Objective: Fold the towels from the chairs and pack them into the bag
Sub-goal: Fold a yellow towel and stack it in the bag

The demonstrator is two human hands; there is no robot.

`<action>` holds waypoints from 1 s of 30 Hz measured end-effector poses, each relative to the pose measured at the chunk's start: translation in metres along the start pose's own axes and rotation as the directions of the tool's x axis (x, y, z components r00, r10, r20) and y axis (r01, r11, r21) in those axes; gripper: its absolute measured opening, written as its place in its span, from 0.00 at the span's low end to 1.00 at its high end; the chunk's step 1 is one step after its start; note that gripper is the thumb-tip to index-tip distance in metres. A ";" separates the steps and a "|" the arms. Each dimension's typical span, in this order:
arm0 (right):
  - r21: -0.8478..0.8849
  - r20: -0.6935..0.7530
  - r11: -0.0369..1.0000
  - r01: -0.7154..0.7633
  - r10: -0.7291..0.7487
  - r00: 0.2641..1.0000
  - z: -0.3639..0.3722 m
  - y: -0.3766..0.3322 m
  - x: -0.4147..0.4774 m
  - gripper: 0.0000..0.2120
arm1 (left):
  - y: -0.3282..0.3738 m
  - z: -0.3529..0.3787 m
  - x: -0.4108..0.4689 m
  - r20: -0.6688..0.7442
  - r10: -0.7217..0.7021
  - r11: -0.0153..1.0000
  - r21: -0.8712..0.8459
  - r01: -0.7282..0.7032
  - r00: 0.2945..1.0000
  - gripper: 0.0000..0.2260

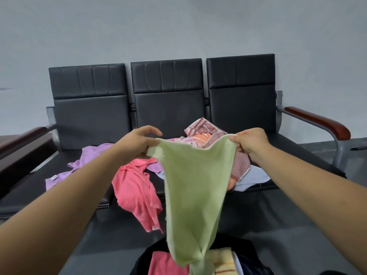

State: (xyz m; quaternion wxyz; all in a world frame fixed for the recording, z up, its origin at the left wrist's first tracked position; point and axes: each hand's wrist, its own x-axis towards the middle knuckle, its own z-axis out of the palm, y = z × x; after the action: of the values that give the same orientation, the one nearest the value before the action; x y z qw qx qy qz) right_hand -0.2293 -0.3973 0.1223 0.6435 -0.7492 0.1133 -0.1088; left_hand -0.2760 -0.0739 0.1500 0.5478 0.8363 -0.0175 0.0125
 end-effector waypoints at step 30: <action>0.064 0.495 0.967 0.246 -0.245 0.833 0.035 -0.042 -0.058 0.04 | 0.010 0.007 -0.015 0.325 -0.036 0.809 0.565 -0.164 0.945 0.03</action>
State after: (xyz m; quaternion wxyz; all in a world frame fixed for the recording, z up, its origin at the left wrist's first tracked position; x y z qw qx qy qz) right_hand -0.2725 -0.3404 0.1575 0.6307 -0.7606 -0.1539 0.0070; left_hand -0.2916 -0.0841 0.1560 0.2530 0.9534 -0.1300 -0.1003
